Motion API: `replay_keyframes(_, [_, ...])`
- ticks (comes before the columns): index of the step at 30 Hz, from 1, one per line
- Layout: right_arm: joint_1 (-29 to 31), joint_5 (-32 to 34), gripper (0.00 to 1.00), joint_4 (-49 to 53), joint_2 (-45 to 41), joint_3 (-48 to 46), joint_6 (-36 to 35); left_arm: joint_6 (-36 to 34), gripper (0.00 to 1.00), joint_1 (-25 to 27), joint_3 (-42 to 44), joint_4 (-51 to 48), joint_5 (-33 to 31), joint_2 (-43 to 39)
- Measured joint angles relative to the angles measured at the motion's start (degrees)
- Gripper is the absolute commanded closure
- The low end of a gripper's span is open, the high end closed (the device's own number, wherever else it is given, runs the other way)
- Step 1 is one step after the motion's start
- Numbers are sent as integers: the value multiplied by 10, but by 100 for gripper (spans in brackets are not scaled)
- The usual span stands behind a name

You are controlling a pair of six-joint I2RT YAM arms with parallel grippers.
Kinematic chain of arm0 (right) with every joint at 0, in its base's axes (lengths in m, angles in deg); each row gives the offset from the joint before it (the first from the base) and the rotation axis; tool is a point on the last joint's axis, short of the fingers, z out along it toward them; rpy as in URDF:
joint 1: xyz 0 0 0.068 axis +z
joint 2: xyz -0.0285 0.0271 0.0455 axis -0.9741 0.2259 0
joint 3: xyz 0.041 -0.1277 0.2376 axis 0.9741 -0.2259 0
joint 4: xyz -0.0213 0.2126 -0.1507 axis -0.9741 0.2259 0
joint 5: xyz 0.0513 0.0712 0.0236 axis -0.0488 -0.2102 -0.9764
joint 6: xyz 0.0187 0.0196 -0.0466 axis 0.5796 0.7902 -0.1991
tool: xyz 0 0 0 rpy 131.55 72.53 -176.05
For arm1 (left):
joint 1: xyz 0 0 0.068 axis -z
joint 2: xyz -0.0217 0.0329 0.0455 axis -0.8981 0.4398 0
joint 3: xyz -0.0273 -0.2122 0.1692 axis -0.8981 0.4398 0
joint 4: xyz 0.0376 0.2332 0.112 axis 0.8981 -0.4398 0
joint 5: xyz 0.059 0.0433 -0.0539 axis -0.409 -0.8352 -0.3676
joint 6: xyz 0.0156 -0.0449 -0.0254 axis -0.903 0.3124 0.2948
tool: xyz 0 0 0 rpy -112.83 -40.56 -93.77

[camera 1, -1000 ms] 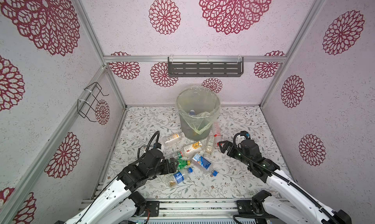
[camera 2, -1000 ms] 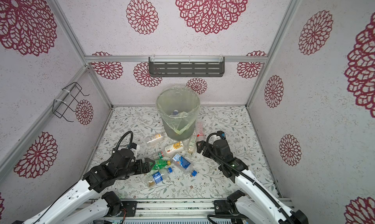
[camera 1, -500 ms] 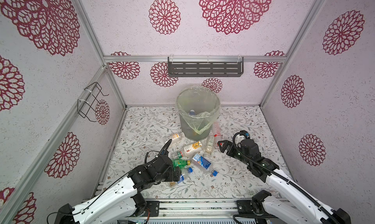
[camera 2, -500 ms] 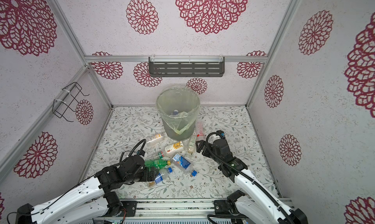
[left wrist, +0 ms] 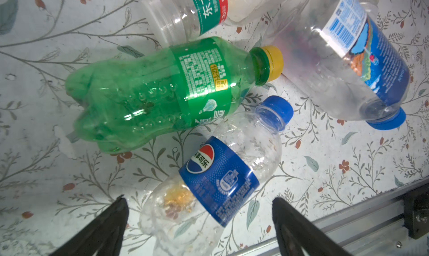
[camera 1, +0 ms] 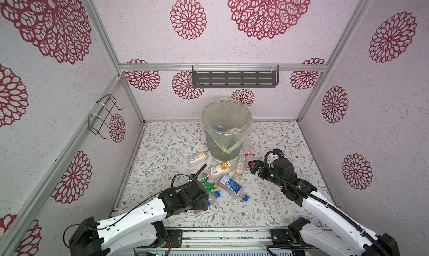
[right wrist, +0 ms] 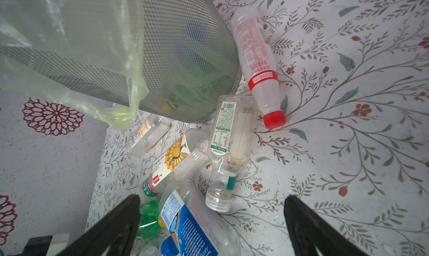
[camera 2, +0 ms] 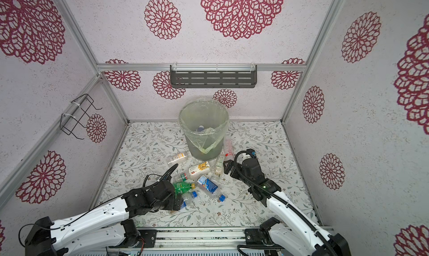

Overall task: Throw the plastic bottles in the bin
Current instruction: 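Lower the left gripper around the blue-labelled Pepsi bottle and close it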

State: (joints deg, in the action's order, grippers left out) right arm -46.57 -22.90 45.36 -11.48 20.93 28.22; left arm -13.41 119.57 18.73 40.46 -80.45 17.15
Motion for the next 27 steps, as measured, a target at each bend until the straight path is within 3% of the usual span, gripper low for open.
replay_keyframes(20, [0,-1,1,-24,18,-9,2,-13,3,39,0,48,5,74])
replay_keyframes(27, [0,-1,1,-29,25,-13,2,-11,10,58,0,60,4,107])
